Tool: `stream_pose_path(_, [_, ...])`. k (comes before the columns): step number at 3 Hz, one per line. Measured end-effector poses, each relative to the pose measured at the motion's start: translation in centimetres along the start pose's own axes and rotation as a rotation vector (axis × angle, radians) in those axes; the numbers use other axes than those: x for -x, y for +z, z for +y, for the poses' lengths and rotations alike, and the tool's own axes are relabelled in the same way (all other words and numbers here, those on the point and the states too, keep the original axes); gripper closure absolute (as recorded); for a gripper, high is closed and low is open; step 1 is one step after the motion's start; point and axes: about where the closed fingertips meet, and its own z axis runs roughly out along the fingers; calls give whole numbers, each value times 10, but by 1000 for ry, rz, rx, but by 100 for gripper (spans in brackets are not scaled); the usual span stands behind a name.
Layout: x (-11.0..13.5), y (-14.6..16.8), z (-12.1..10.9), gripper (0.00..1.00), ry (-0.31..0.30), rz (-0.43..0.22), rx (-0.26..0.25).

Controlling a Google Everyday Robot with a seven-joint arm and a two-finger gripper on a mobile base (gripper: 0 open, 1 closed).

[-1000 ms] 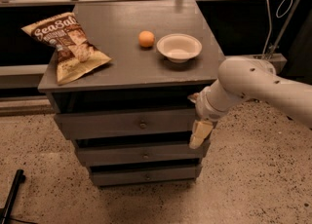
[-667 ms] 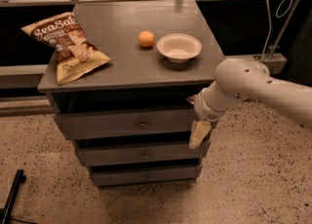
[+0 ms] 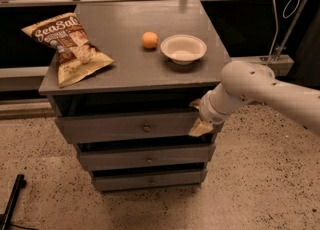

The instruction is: Open top drawer

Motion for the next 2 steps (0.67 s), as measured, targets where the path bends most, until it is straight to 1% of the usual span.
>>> stream_pose_path(1, [2,-5,-1,74,0,0,0])
stream_pose_path(2, [5,-4,3,100,-3,-7,14])
